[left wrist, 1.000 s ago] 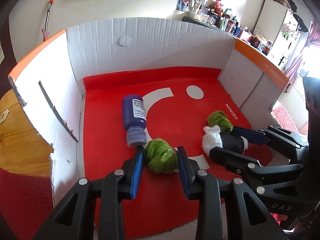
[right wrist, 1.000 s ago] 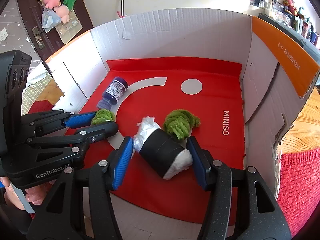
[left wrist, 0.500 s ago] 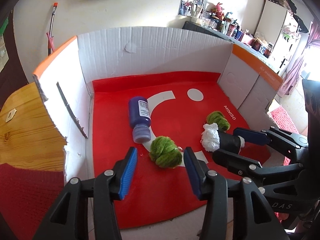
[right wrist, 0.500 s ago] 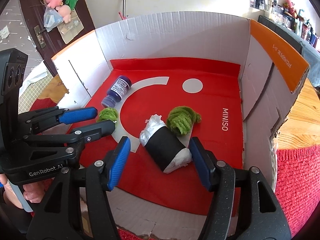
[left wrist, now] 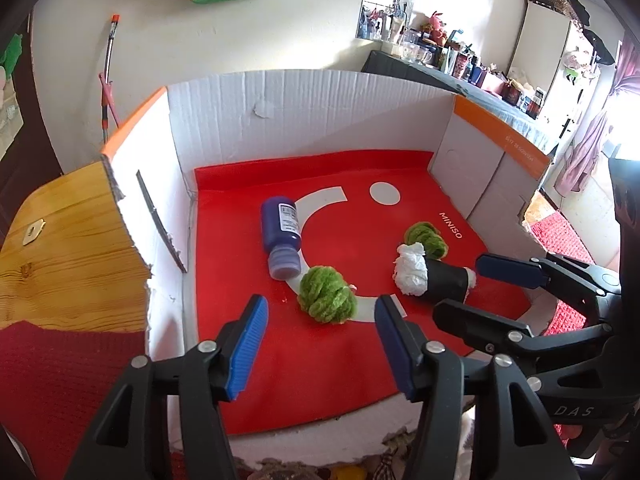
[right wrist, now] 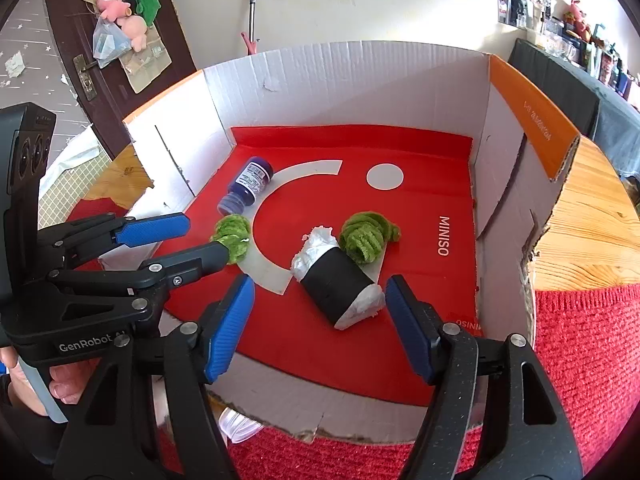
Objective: Organize objects
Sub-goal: 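Open the left tool to release the green yarn ball onto the mat, then withdraw both tools out of the box toward the items on the carpet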
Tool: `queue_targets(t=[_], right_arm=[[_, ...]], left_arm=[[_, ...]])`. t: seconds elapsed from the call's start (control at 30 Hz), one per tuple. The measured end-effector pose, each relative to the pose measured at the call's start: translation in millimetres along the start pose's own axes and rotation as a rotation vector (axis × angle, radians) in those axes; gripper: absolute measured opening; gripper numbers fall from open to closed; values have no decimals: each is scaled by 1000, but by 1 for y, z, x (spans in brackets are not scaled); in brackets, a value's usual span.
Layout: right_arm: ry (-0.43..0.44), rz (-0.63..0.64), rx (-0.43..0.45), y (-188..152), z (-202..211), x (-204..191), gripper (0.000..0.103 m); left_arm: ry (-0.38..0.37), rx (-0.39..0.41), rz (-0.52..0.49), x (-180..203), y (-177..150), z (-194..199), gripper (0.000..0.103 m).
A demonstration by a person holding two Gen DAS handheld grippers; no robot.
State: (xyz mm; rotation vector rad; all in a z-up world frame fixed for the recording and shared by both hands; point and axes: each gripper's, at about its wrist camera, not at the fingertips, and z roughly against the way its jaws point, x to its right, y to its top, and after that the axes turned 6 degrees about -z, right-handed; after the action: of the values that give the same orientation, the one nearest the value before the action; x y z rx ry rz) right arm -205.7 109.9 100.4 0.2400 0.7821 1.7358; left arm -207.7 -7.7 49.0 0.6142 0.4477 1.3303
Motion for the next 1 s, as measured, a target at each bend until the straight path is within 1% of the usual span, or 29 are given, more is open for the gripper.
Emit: queue_targets(t=[0.3, 0.4, 0.6, 0.93, 1.0], right_arm=[[2, 10, 19, -4, 10, -6, 76], [-6, 10, 28, -6, 14, -6, 83], [-12, -1, 38, -10, 21, -5, 83], [-18, 3, 53, -17, 32, -8, 86], [-22, 3, 57, -18, 34, -8, 89]], left_arm=[[19, 23, -4, 3, -6, 15, 68], [22, 27, 0, 2, -7, 18, 69], [25, 33, 7, 1, -12, 25, 69], [38, 54, 4, 4, -18, 39, 78], [41, 56, 6, 4, -19, 42, 79]])
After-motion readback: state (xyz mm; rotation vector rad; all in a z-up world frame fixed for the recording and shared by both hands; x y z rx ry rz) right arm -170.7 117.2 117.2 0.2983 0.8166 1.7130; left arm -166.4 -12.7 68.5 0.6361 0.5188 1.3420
